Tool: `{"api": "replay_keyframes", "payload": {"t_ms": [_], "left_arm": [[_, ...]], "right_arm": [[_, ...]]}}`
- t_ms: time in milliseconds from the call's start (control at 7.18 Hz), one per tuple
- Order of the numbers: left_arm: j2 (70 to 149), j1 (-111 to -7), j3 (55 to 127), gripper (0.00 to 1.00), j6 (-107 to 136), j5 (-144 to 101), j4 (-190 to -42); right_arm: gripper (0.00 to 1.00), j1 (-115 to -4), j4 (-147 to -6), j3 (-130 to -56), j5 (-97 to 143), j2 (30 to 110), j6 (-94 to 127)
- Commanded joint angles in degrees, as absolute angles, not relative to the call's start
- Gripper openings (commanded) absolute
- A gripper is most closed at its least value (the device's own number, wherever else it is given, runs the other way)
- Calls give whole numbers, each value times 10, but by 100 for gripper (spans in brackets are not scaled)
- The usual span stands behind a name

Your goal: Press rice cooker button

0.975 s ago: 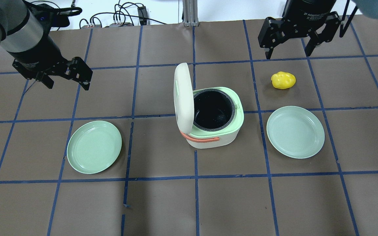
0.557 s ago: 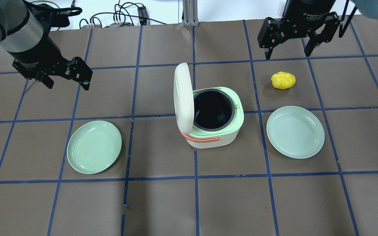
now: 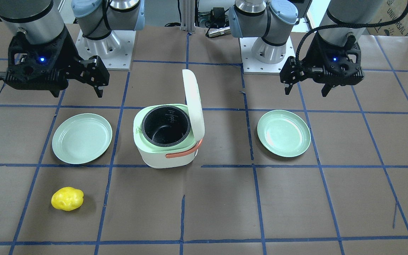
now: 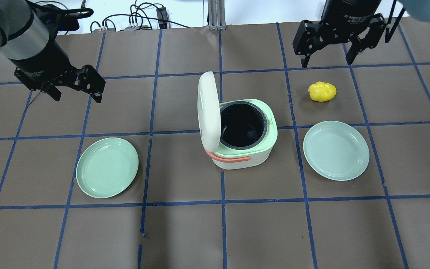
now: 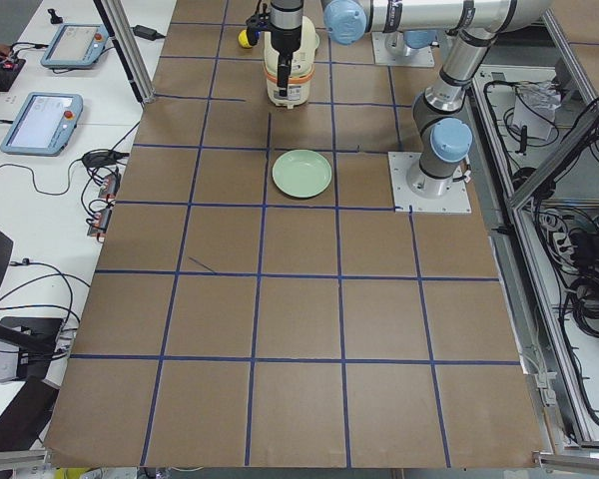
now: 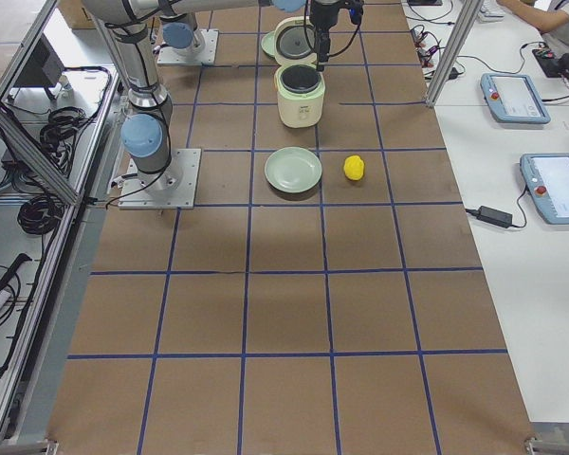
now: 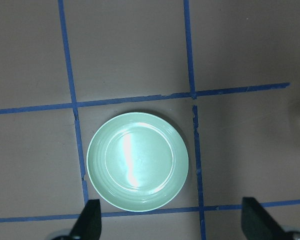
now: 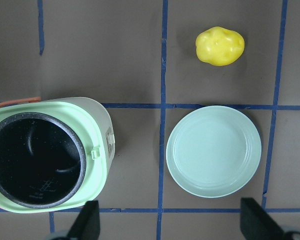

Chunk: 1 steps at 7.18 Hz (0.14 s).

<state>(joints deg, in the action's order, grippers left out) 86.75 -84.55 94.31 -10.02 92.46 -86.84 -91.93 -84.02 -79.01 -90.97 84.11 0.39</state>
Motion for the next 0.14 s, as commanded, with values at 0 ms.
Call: {"api": "replay_keyframes", "payload": {"t_ms": [0], "left_arm": [[867, -846, 943, 100, -100, 925, -868]], "right_arm": [[100, -919, -840, -790, -909, 841, 4]]}}
